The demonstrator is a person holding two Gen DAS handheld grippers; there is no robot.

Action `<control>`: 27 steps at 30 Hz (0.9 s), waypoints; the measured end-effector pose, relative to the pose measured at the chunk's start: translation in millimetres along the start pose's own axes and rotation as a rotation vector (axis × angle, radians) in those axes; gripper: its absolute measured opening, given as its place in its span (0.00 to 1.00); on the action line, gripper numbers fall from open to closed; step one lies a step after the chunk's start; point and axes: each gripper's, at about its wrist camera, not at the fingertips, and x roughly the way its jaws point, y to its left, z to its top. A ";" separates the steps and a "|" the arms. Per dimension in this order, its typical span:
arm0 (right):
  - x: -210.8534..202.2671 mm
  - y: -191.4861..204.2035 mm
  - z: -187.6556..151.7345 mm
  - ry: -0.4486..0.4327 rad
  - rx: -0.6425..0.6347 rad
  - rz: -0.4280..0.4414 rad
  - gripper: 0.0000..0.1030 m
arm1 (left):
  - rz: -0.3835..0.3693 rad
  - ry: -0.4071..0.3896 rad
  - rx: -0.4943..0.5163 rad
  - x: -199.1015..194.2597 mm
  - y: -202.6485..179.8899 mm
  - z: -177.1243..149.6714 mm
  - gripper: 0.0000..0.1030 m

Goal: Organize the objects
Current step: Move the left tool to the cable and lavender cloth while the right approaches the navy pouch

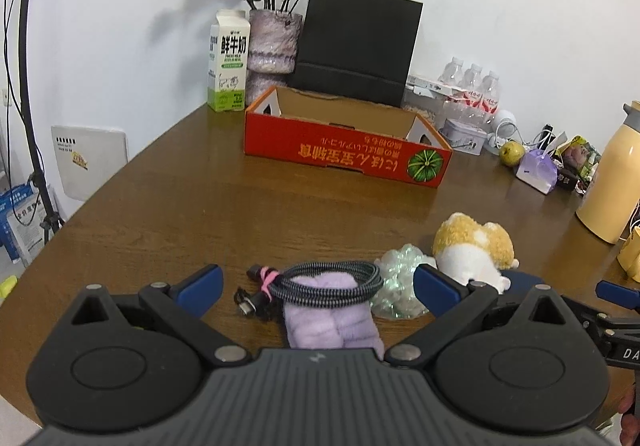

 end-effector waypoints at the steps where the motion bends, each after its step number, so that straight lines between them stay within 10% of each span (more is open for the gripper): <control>1: 1.7 0.1 -1.4 0.007 -0.001 0.003 1.00 | -0.001 0.005 -0.001 1.2 0.1 -1.5 1.00; 27: 57.3 42.3 -17.0 0.127 -0.170 -0.053 0.92 | -0.010 0.053 -0.019 11.5 12.7 -11.2 1.00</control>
